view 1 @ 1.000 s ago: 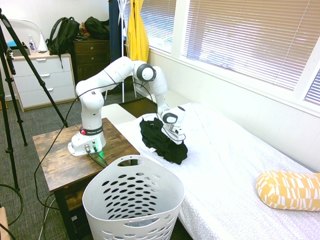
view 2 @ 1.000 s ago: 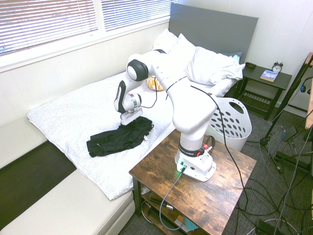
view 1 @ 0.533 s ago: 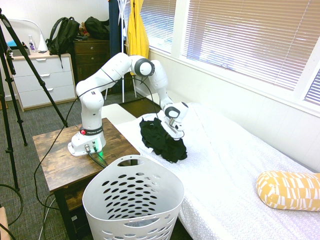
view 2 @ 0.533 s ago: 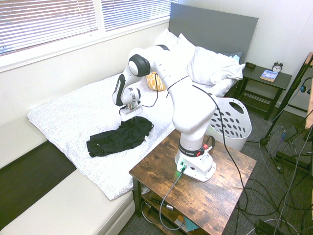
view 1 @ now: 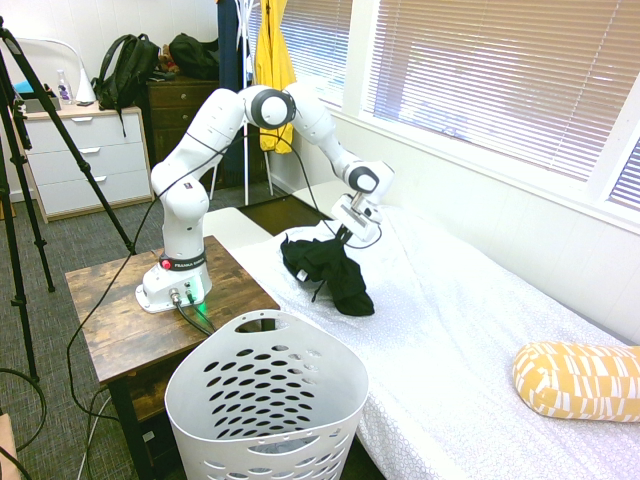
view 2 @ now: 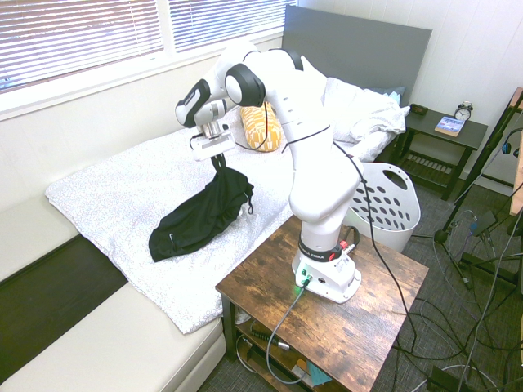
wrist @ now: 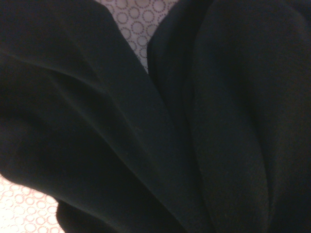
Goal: Put my clothes in the laundry bag
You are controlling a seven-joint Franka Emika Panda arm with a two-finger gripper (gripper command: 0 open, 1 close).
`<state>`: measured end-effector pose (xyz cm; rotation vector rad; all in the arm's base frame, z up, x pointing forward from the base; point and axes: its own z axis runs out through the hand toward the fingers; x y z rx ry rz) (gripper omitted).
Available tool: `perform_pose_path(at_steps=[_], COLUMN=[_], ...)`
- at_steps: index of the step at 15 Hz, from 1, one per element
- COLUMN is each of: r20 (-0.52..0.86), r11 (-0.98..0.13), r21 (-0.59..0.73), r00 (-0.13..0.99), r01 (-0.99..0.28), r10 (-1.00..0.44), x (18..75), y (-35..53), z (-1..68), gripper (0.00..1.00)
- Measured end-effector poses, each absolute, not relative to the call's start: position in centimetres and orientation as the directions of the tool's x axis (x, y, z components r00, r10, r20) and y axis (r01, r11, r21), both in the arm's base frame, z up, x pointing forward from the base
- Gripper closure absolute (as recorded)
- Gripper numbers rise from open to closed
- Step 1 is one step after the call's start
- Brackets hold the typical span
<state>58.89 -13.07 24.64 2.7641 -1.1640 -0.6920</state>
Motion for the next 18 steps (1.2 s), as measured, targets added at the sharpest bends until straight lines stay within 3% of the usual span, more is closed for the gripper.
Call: perform_pose_path(at_steps=[5,9,14,18], r20=[-0.283,-0.186,-0.105,-0.144], r11=[-0.706,-0.676,-0.610,-0.534], r21=[0.226,0.271,0.363,0.508], r00=[0.648,0.651,0.620,0.545], r01=[-0.671,-0.686,-0.704,-0.676], r10=[-0.707,-0.736,-0.777,-0.826], x=[58.6,55.1,44.1,34.3], y=[-15.7,-18.5,-24.5,-31.1], z=[39.6,50.5,65.6,69.9], gripper=[1.00,1.00,1.00,1.00])
